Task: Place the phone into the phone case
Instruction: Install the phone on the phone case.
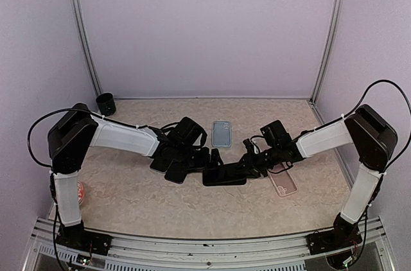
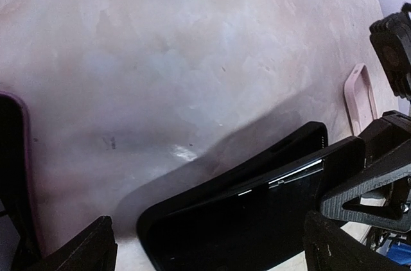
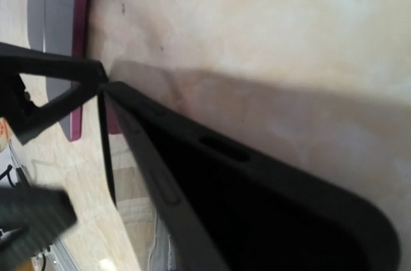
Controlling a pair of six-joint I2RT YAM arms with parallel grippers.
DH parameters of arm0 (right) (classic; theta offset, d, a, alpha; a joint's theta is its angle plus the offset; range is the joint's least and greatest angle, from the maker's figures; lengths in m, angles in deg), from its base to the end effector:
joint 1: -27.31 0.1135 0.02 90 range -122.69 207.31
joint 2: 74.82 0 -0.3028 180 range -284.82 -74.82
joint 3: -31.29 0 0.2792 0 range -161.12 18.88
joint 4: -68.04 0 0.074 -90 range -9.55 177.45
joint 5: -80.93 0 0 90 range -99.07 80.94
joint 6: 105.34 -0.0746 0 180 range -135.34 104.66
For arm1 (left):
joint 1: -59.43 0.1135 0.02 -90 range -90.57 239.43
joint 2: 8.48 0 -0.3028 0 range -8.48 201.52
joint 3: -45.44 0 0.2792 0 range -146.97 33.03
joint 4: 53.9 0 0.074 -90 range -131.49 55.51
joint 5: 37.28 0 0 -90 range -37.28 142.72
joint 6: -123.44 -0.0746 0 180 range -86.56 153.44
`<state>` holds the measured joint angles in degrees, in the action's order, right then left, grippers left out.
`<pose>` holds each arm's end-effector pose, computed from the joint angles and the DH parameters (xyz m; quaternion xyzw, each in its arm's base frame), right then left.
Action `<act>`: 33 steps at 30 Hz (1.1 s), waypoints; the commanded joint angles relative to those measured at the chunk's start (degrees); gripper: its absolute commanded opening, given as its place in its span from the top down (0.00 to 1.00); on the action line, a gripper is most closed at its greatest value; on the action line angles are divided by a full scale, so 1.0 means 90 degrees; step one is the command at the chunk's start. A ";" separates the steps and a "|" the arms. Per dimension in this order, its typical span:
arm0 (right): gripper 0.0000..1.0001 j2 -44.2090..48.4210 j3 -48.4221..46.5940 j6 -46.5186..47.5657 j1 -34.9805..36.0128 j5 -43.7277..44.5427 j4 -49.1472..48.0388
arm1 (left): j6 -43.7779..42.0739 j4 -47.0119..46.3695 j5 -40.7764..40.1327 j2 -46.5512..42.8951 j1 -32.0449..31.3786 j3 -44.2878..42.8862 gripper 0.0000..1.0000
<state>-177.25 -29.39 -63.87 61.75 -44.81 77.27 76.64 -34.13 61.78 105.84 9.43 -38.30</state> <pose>0.2873 0.2498 0.1188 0.0083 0.9029 0.4272 0.0465 0.2991 -0.3747 0.1337 0.0824 0.9346 -0.2967 0.1783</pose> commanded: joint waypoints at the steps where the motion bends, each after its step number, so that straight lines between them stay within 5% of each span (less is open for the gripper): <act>1: 0.78 -0.0123 0.0041 0.0271 0.0012 0.0708 0.0734 | -0.0047 -0.0001 0.0201 0.0204 -0.0149 -0.0226 0.01; 33: 0.81 -0.1420 -0.0661 0.1032 0.0021 -0.0070 0.0787 | 0.0049 -0.0102 0.0497 0.0536 -0.0326 -0.0661 0.01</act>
<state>-184.53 -35.81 -56.92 58.75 -53.51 80.99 76.90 -29.65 62.30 107.83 8.07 -42.45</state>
